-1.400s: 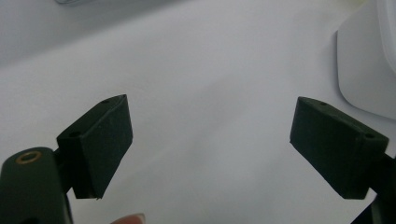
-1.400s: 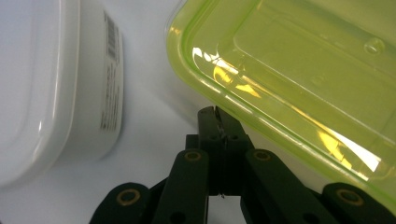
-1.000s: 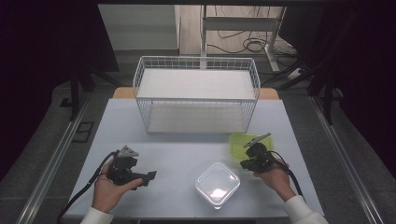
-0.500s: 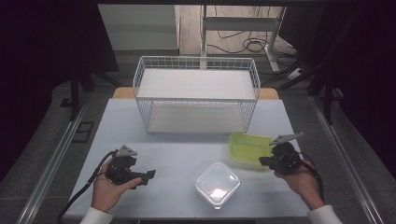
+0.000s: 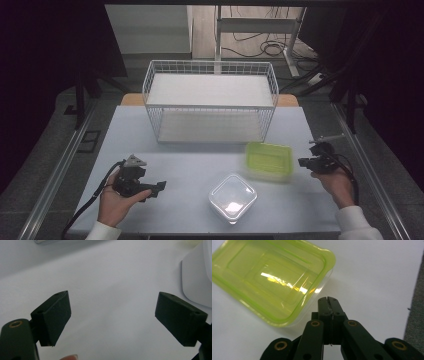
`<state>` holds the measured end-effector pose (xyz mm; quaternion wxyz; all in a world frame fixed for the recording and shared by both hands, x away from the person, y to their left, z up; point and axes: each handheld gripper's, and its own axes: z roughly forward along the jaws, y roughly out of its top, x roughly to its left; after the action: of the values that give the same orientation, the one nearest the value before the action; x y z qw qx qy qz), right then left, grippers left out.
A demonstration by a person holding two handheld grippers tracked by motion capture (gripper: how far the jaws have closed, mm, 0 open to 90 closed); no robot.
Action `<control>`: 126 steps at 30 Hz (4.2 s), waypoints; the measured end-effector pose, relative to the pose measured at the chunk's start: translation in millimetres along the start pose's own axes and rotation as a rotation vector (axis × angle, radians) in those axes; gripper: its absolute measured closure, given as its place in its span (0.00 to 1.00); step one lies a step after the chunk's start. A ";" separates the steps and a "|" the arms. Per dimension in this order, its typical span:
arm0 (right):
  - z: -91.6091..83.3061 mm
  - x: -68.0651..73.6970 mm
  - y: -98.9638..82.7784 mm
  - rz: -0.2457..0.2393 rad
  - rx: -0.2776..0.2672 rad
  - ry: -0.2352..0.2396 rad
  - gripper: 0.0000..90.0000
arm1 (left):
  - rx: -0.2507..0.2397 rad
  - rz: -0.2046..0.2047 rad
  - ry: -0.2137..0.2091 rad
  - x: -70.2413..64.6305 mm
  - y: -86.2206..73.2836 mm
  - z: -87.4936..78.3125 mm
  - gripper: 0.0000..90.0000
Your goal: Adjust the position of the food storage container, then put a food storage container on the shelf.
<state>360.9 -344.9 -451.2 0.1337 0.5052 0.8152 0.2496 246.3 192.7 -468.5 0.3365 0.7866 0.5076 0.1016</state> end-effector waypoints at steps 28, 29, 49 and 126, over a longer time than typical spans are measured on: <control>35.7 36.6 26.3 -0.045 0.014 0.004 0.99 | 0.006 0.010 -0.006 -1.7 -0.8 2.2 0.14; 36.9 39.4 27.9 -0.047 0.015 0.008 0.99 | 0.006 0.010 -0.006 -1.5 -0.8 2.1 0.14; 64.7 112.0 63.9 -0.170 0.019 0.095 0.99 | -0.001 0.010 -0.007 -0.2 -0.5 0.7 0.14; 7.6 101.0 22.0 -0.024 -0.228 0.375 0.33 | -0.090 -0.045 -0.083 -18.6 32.0 6.5 0.26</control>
<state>335.2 -244.9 -442.2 0.0391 0.4217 0.7984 0.4280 264.2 165.6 -449.8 0.3944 0.7627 0.5056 0.0840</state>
